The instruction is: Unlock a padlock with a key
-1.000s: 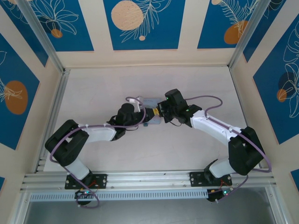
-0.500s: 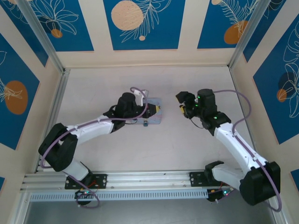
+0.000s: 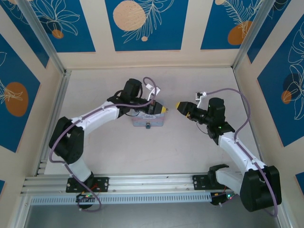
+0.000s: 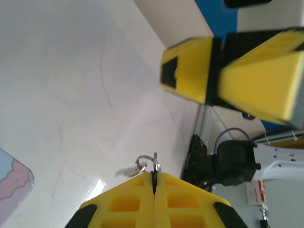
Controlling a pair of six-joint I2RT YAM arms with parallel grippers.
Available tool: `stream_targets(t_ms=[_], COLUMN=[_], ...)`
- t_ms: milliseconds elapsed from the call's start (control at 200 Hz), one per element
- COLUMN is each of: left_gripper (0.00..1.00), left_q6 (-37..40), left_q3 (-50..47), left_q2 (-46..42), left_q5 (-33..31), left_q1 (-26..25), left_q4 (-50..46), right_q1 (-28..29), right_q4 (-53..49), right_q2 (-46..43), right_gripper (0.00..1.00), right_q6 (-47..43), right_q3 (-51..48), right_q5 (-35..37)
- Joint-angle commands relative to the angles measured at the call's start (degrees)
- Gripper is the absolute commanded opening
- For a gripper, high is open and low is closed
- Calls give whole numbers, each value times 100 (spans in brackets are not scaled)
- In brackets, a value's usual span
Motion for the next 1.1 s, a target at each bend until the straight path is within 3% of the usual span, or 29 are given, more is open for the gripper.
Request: stream_targets(t_ms=[0,300,895,1095], left_gripper=[0,0,0,0], left_q6=[268,94,28,4], left_q3=[247,238,213,207], left_q2=[113,145,113,121], left_q5=[511,599,617,603], left_q1=[42,45,45,42], left_q4=[-292,-10,183,248], right_q1=[-41,51,366,408], right_q4=[619,1248,1261,1291], right_q2=[204,795,938,965], right_gripper=[52,44,39,32], right_q6=[-410,-185,-247,-264], right_q3=[0,-56,-267,-308], right_q5=[-707,-1041,-1067,-1125])
